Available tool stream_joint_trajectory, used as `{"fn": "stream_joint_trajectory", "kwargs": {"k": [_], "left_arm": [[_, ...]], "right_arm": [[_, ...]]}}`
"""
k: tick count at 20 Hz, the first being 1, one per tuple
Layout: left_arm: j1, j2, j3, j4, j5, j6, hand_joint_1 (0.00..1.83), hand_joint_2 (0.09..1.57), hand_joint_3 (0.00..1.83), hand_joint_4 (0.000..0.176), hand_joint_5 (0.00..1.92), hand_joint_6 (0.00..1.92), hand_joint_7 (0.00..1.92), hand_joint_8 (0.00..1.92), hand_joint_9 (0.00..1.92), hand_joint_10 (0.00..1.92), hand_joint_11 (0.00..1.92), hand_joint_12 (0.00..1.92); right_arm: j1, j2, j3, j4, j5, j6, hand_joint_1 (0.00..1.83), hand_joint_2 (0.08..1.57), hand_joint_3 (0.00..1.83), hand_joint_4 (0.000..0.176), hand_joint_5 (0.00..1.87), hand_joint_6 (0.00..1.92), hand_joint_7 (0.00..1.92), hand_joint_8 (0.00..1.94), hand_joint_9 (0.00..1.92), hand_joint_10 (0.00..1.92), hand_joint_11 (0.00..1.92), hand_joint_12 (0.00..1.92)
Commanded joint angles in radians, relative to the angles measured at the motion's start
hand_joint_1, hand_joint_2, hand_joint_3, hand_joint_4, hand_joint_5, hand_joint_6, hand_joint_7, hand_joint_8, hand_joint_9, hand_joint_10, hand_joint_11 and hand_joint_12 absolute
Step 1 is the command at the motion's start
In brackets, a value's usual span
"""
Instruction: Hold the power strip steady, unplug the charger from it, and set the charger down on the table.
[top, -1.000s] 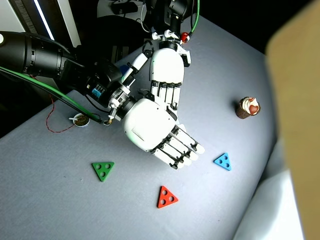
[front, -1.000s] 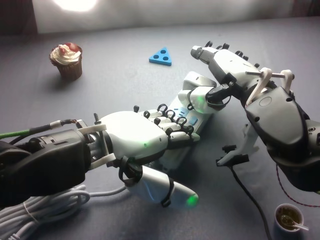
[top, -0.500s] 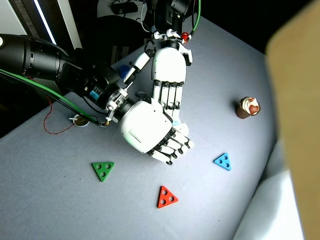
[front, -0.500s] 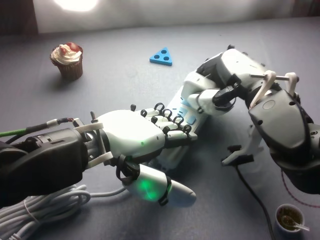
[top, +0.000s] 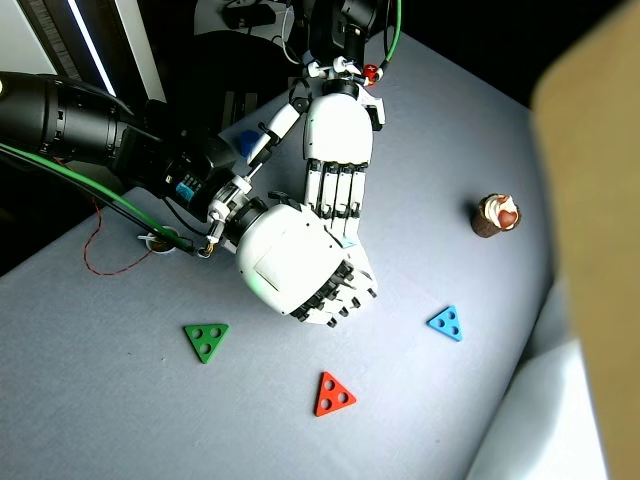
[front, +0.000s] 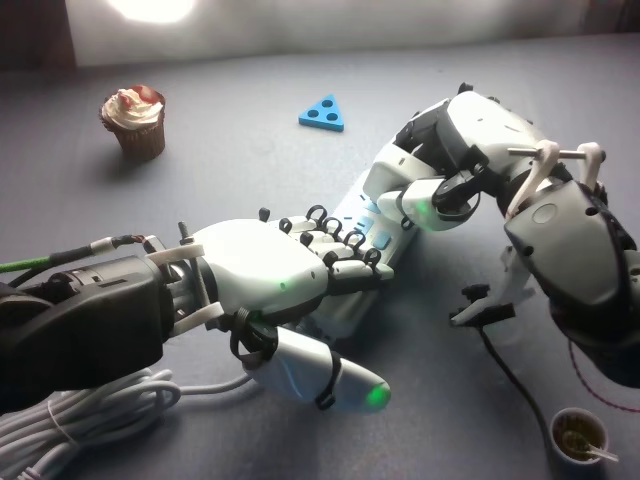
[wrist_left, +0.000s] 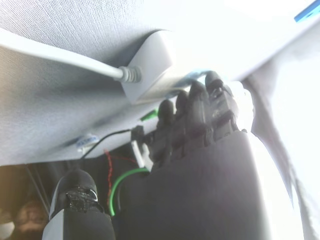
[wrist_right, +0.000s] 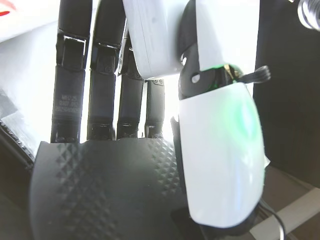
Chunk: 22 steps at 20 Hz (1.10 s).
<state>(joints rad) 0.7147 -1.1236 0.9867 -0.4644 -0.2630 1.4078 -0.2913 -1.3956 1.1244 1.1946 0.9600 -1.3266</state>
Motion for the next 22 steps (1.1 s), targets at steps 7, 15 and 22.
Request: {"fn": "stream_joint_trajectory", "kwargs": {"k": [7,15,22], "left_arm": [[0.002,0.006,0.009,-0.020,-0.051,-0.006,0.03,1.02,0.00,0.000,0.15,0.00,0.17,0.00,0.15,0.00,0.03,0.23],[0.002,0.009,0.006,-0.020,-0.061,-0.009,0.05,1.03,0.00,0.000,0.13,0.00,0.15,0.00,0.13,0.00,0.00,0.23],[0.001,0.015,0.002,-0.020,-0.059,-0.012,0.03,1.03,0.00,0.000,0.13,0.00,0.14,0.00,0.13,0.00,0.00,0.23]], "right_arm": [[0.015,0.061,-0.031,-0.216,0.089,0.059,1.38,1.07,0.00,0.000,0.99,0.98,1.09,0.67,1.03,1.00,0.93,0.69],[-0.083,0.167,-0.057,-0.765,0.155,0.059,1.39,1.06,0.00,0.000,1.00,0.92,1.17,0.59,1.07,0.94,0.99,0.61],[-0.163,0.190,-0.008,-1.045,0.171,-0.008,1.38,1.06,0.00,0.000,0.99,0.91,1.19,0.56,1.04,1.00,0.97,0.61]]}}
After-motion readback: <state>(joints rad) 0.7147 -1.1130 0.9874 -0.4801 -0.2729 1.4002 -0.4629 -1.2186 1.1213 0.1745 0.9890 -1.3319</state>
